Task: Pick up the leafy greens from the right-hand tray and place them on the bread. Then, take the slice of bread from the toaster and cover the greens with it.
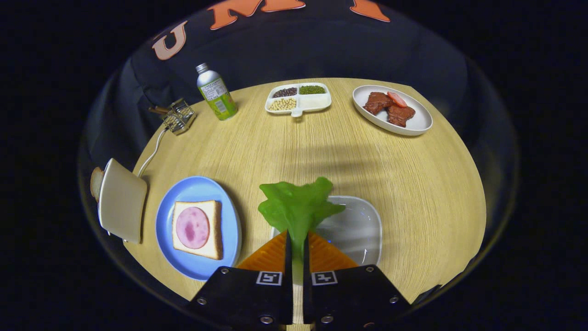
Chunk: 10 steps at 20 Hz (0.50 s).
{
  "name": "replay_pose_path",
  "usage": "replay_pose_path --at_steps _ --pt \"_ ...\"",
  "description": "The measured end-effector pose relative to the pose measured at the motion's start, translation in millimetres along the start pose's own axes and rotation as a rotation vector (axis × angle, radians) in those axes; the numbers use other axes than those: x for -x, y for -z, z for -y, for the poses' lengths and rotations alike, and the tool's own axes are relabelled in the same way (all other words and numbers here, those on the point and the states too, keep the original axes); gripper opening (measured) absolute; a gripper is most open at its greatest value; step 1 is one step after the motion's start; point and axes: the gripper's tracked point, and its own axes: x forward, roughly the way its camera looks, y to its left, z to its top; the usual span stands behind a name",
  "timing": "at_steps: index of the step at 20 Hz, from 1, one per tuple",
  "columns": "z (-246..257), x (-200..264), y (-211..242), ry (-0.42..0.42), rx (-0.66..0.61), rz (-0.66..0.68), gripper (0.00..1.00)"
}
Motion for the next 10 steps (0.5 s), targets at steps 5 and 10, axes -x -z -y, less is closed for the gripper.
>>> replay_pose_path --at_steps 5,10 --pt "-31.2 19.8 -14.5 -0.06 0.043 0.044 0.09" --pt "-75.7 25.4 -14.1 -0.147 0.074 0.044 0.09"
